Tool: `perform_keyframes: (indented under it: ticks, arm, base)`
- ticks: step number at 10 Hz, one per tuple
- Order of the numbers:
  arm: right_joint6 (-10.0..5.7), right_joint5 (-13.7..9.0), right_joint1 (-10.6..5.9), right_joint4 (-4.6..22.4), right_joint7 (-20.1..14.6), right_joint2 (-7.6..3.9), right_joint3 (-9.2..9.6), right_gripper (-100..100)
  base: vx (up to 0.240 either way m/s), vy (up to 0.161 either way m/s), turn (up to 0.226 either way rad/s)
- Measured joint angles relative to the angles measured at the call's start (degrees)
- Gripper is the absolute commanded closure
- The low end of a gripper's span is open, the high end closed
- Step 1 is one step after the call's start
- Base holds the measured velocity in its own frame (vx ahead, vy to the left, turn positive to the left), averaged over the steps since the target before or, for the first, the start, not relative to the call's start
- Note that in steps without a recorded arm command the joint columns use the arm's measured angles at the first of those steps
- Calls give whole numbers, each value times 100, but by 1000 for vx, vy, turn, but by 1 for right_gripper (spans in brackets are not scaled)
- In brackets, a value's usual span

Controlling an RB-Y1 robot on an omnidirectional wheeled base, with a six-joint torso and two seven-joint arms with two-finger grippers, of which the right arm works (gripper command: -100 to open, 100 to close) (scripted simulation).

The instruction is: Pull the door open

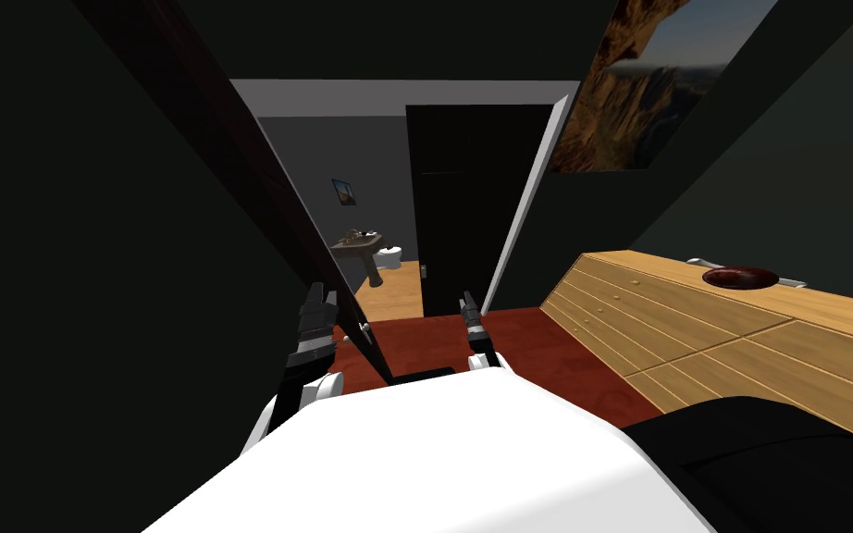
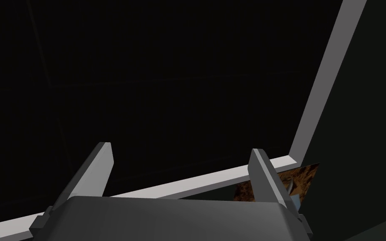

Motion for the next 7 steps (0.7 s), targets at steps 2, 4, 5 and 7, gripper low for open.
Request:
perform_keyframes:
  ticks: [2,4,5,7]
  arm:
    - [0,0,-1,0,0,-1,0,-100]
    - [-14,-2,-3,55,14,2,17,-100]
    - [-13,-2,-6,62,16,1,19,-100]
    - [-17,-2,-8,70,16,2,19,-100]
  base:
    - [0,0,-16]
    - [0,0,0]
    - [3,-3,11]
    - [-4,5,-7]
